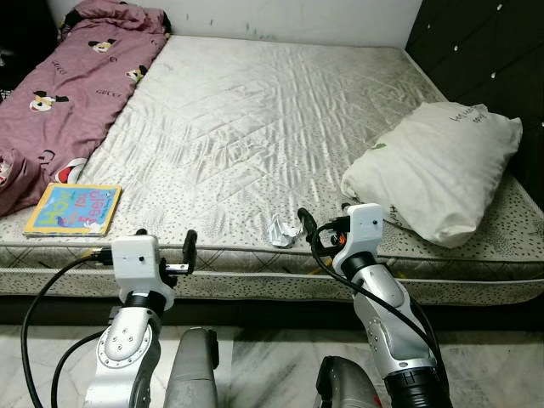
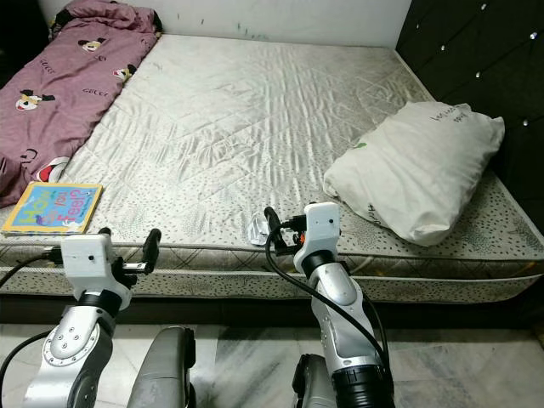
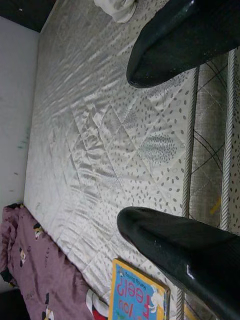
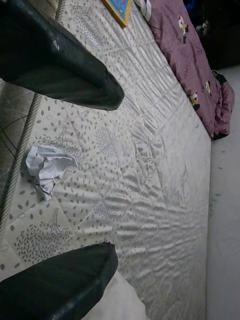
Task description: Clean up the room
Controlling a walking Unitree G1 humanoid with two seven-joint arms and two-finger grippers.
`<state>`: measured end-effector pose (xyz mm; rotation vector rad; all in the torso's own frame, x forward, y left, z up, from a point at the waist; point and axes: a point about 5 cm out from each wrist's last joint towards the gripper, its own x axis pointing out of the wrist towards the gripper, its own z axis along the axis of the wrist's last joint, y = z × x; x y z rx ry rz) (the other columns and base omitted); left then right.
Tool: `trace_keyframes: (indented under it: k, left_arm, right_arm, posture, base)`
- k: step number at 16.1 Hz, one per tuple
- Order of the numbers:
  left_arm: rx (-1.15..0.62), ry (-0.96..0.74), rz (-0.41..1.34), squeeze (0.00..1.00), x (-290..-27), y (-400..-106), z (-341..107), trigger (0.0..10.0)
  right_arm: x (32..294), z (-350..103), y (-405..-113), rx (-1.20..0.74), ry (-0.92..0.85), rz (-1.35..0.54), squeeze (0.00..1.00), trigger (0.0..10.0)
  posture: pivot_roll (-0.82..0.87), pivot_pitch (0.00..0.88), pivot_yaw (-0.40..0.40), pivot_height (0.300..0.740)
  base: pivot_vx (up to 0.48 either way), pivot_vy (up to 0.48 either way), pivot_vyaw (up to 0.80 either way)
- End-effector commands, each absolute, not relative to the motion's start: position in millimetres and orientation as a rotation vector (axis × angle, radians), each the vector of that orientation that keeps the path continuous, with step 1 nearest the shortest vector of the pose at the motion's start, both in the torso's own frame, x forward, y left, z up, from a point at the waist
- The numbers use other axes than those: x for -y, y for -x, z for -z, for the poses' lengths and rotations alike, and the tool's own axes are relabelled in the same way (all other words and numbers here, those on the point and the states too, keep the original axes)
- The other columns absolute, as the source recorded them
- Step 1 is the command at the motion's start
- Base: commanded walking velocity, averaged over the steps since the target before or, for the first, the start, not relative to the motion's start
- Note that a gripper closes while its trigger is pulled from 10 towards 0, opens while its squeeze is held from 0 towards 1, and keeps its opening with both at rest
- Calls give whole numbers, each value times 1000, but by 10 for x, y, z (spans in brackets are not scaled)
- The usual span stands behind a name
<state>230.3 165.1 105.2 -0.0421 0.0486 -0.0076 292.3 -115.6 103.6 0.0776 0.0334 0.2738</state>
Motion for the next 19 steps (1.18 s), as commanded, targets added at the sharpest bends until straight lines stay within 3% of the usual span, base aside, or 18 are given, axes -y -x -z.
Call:
trace_keyframes:
  k: [1, 7, 11, 15, 19]
  left_arm:
    - [-50, 40, 16, 0, -1635, -2312, -1062, 10000]
    - [-51, 49, 14, 0, -1622, -2325, -1065, 10000]
    - [-49, 72, 1, 0, -1635, -2332, -1069, 10000]
    - [-54, 90, -5, 0, -1645, -2329, -1064, 10000]
    - [-56, 92, 2, 0, -1647, -2331, -1063, 10000]
  right_arm:
    - [1158, -1009, -2913, -51, -85, -280, 0, 10000]
    - [1153, -1011, -2912, -49, -88, -293, 0, 10000]
    - [1145, -1003, -2919, -59, -82, -302, 0, 10000]
    - [1101, -1012, -2909, -49, -63, -333, 0, 10000]
    - [1111, -1000, -2915, -57, -76, -326, 0, 10000]
  posture:
    - [113, 22, -61, 599]
    - [109, 30, -64, 555]
    - [110, 34, -68, 555]
    - [113, 38, -68, 555]
    - [112, 41, -65, 555]
  base:
    - [0, 0, 0]
    - [0, 0, 0]
    - [0, 0, 0]
    - [0, 0, 731]
    - [267, 0, 0]
